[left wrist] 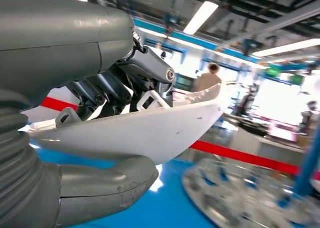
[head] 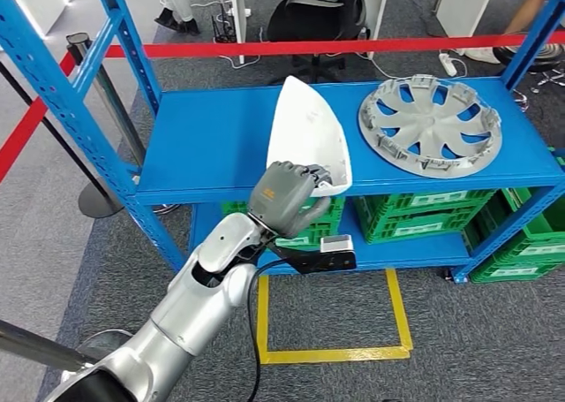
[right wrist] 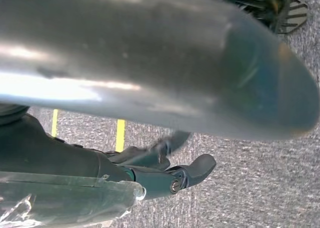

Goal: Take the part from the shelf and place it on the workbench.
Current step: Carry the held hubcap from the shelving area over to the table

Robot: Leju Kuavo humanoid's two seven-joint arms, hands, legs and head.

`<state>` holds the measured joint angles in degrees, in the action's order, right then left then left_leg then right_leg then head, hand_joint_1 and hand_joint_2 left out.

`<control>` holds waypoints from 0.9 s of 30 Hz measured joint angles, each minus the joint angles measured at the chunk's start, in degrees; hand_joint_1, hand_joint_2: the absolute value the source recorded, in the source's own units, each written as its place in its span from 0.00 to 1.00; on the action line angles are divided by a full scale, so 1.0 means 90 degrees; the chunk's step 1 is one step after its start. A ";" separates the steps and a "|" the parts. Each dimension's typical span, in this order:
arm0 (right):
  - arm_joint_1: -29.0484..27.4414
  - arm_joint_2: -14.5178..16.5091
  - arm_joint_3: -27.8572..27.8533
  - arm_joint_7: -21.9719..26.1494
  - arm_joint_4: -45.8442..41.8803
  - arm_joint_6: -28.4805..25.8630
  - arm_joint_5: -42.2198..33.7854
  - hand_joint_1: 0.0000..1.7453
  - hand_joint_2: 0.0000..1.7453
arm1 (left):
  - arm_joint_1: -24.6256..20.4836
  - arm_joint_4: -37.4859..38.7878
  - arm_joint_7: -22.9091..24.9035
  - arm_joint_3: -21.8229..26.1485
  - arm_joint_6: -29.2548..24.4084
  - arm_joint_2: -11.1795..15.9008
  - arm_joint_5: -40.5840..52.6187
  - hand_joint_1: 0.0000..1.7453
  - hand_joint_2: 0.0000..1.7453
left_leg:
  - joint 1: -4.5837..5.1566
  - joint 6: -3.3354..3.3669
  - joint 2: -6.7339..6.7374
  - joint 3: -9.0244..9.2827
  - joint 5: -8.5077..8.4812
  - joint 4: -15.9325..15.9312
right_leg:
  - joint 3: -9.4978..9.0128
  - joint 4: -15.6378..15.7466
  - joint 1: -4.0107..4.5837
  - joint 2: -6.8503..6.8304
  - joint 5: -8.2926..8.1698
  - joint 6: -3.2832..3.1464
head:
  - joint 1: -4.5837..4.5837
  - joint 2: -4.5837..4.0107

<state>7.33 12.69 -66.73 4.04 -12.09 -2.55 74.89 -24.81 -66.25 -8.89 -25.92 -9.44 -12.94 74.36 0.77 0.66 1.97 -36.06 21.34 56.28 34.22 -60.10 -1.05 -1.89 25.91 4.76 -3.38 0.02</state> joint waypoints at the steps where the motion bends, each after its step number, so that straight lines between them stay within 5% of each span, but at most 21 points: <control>1: 0.0009 0.0001 -0.0001 -0.0003 0.0000 0.0001 0.0008 0.00 0.00 | -0.0003 0.0019 -0.0051 0.0012 0.0002 0.0007 -0.0053 1.00 1.00 | 0.0008 -0.0035 0.0033 -0.0009 0.0009 0.0033 | -0.0065 0.0143 0.0011 -0.0024 -0.0042 -0.0045 | -0.0001 0.0000; 4: 0.0011 0.0001 -0.0004 -0.0009 0.0000 0.0004 0.0026 0.00 0.00 | -0.0019 0.0079 -0.0083 0.0036 0.0054 0.0020 -0.0073 1.00 1.00 | 0.0000 -0.0121 0.0139 -0.0023 0.0016 0.0068 | -0.0016 0.0137 0.0030 0.0130 -0.0086 -0.0217 | -0.0004 0.0000; 6: 0.0005 -0.0003 -0.0008 -0.0007 0.0000 0.0009 0.0031 0.00 0.00 | -0.0042 0.0104 -0.0078 0.0044 0.0088 0.0025 -0.0056 1.00 1.00 | -0.0026 -0.0190 0.0047 -0.0118 0.0226 0.0305 | 0.0011 0.0144 0.0014 0.0232 -0.0131 -0.0299 | -0.0012 0.0000; 9: 0.0012 -0.0009 -0.0014 -0.0002 0.0000 0.0015 0.0030 0.00 0.00 | -0.0061 0.0138 -0.0062 0.0075 0.0111 0.0044 -0.0079 1.00 1.00 | -0.0046 -0.0251 -0.0142 -0.0627 0.0879 0.1491 | 0.0071 0.0146 0.0003 0.0399 -0.0178 -0.0355 | -0.0023 0.0000; 11: 0.0000 -0.0014 -0.0021 -0.0001 0.0000 0.0016 0.0029 0.00 0.00 | -0.0060 0.0178 -0.0043 0.0097 0.0191 0.0057 -0.0138 1.00 1.00 | -0.0047 -0.0239 -0.0172 -0.0813 0.0999 0.1943 | 0.0109 0.0145 0.0003 0.0543 -0.0204 -0.0348 | -0.0024 0.0000; 13: -0.0007 -0.0019 -0.0027 0.0001 0.0000 0.0018 0.0029 0.00 0.00 | -0.0076 0.0222 -0.0037 0.0101 0.0301 0.0064 -0.0190 1.00 1.00 | -0.0050 -0.0195 -0.0250 -0.0533 0.0694 0.1474 | 0.0130 0.0145 -0.0002 0.0704 -0.0228 -0.0319 | -0.0023 0.0000; 16: 0.0023 -0.0022 -0.0029 0.0007 0.0000 0.0026 0.0032 0.00 0.00 | -0.0140 0.0287 -0.0037 0.0092 0.0332 0.0070 -0.0230 1.00 1.00 | -0.0086 -0.0148 -0.0645 0.0117 0.0328 0.0311 | 0.0181 0.0140 -0.0022 0.0934 -0.0270 -0.0243 | -0.0019 0.0000; 17: 0.0029 -0.0023 -0.0029 0.0009 0.0000 0.0028 0.0033 0.00 0.00 | -0.0156 0.0306 -0.0037 0.0090 0.0321 0.0073 -0.0238 1.00 1.00 | -0.0086 -0.0143 -0.0713 0.0191 0.0333 0.0166 | 0.0206 0.0149 -0.0036 0.0998 -0.0288 -0.0205 | -0.0019 0.0000; 19: 0.0009 -0.0024 -0.0029 0.0010 0.0000 0.0030 0.0035 0.00 0.00 | -0.0172 0.0344 -0.0037 0.0090 0.0308 0.0065 -0.0243 1.00 1.00 | -0.0070 -0.0103 -0.0619 0.0201 0.0326 0.0118 | 0.0254 0.0197 -0.0069 0.1103 -0.0330 -0.0116 | -0.0020 0.0000; 21: -0.0023 -0.0024 -0.0030 0.0010 0.0000 0.0030 0.0036 0.00 0.00 | -0.0195 0.0371 -0.0037 0.0086 0.0304 0.0042 -0.0243 1.00 1.00 | -0.0070 -0.0023 -0.0477 0.0215 0.0287 0.0066 | 0.0344 0.0084 -0.0052 0.0880 -0.0239 -0.0065 | -0.0003 0.0000; 24: 0.0002 -0.0024 -0.0031 0.0010 0.0000 0.0030 0.0044 0.00 0.00 | -0.0216 0.0397 -0.0033 0.0086 0.0290 0.0053 -0.0227 1.00 1.00 | -0.0045 0.0059 -0.0230 0.0223 0.0278 0.0039 | 0.0837 -0.0999 -0.0001 0.0352 0.0338 -0.0036 | 0.0024 0.0000; 26: 0.0010 -0.0024 -0.0031 0.0007 0.0000 0.0035 0.0055 0.00 0.00 | -0.0207 0.0428 -0.0075 0.0086 0.0284 0.0078 -0.0256 1.00 1.00 | -0.0025 0.0076 -0.0046 0.0224 0.0290 0.0042 | 0.1098 -0.1610 0.0001 0.0276 0.0537 -0.0014 | 0.0024 0.0000; 27: 0.0005 -0.0024 -0.0031 0.0004 0.0000 0.0038 0.0061 0.00 0.00 | -0.0205 0.0446 -0.0123 0.0086 0.0283 0.0091 -0.0305 1.00 1.00 | -0.0018 0.0077 0.0041 0.0227 0.0296 0.0044 | 0.1060 -0.1577 0.0001 0.0256 0.0468 -0.0010 | 0.0025 0.0000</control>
<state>7.38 12.48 -67.01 4.08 -12.09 -2.20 75.44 -26.66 -62.23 -10.00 -25.15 -6.90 -12.12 71.61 0.60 1.35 2.34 -34.02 24.00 56.68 43.76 -74.29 -1.04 0.41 30.12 4.66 -3.15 0.02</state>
